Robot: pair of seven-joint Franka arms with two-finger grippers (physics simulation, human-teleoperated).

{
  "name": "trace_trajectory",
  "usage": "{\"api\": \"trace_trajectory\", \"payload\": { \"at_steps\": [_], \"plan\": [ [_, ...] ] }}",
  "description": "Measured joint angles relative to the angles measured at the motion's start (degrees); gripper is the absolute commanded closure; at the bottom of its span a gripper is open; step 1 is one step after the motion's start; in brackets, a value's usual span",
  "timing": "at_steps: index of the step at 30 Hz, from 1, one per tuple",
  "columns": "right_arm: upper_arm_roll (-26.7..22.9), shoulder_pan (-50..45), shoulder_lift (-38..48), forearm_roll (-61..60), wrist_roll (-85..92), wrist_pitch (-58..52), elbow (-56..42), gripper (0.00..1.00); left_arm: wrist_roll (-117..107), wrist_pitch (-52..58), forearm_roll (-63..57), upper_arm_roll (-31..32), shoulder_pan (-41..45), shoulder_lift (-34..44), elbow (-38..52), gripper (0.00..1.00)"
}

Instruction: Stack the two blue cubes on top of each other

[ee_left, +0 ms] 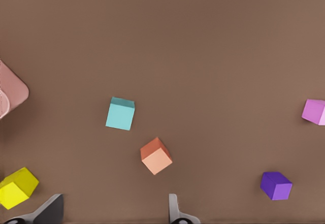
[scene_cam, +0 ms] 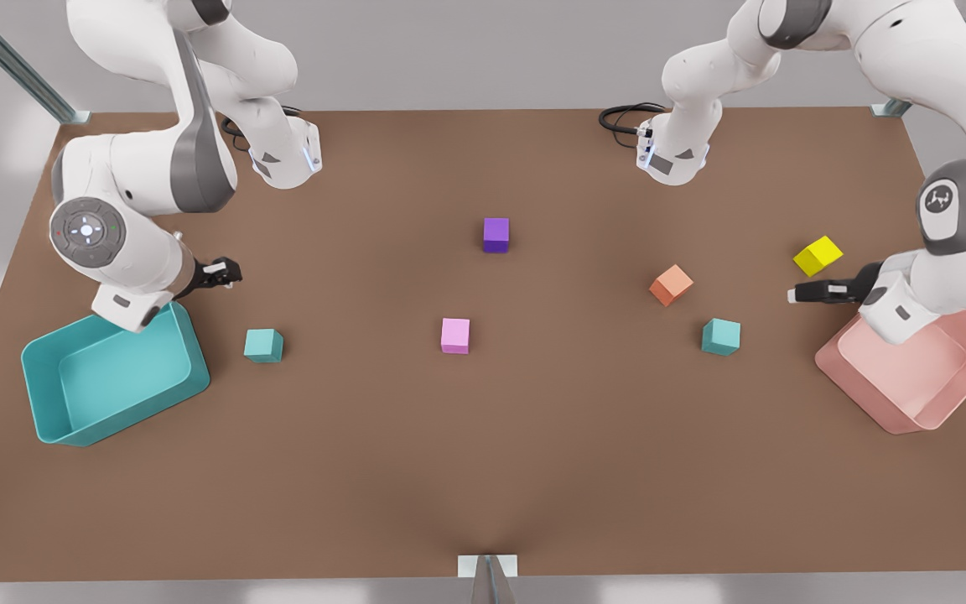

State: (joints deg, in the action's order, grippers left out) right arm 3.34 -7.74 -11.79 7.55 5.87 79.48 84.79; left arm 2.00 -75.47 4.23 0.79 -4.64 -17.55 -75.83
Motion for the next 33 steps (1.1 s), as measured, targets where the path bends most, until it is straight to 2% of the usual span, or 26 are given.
{"api": "trace_trajectory", "payload": {
  "at_steps": [1, 2, 3, 6, 12, 16, 20, 33],
  "plan": [
    [-0.24, 0.34, 0.36, 0.08, 0.01, 1.98, 4.82, 0.0, 0.2, -1.18, 0.22, -8.94, 10.34, 4.11, -7.42, 0.0],
    [-0.4, 1.54, 1.23, 0.12, -0.04, 4.86, 10.99, 0.0, 0.3, -4.34, -0.07, -6.78, 12.16, 8.68, -17.35, 0.0],
    [-0.5, 3.22, 2.15, 0.1, -0.1, 8.38, 17.06, 0.0, 0.32, -5.72, -0.9, -5.4, 14.33, 10.36, -19.3, 0.0],
    [-0.69, 6.9, 1.2, -0.08, -0.57, 19.3, 26.81, 0.0, 0.39, -6.5, -2.43, -4.17, 17.62, 8.91, -16.14, 0.0],
    [-0.7, 8.57, -3.85, -3.24, -2.25, 38.47, 34.43, 0.0, 0.5, -5.78, -3.34, -4.04, 15.08, 7.01, -15.61, 0.0],
    [-0.7, 8.85, -4.56, -7.11, -3.21, 47.68, 37.59, 0.0, 0.55, -5.12, -3.44, -3.92, 15.26, 6.96, -15.14, 0.0],
    [-0.7, 9.57, -4.5, -8.52, -3.98, 52.46, 39.34, 0.0, 0.58, -4.37, -3.42, -3.78, 15.65, 6.95, -14.96, 0.0],
    [-0.53, 9.33, -9.15, -9.99, -5.67, 56.91, 40.28, 0.0, 0.62, -3.69, -2.62, -4.02, 14.41, 5.72, -14.78, 0.0]
  ]
}}
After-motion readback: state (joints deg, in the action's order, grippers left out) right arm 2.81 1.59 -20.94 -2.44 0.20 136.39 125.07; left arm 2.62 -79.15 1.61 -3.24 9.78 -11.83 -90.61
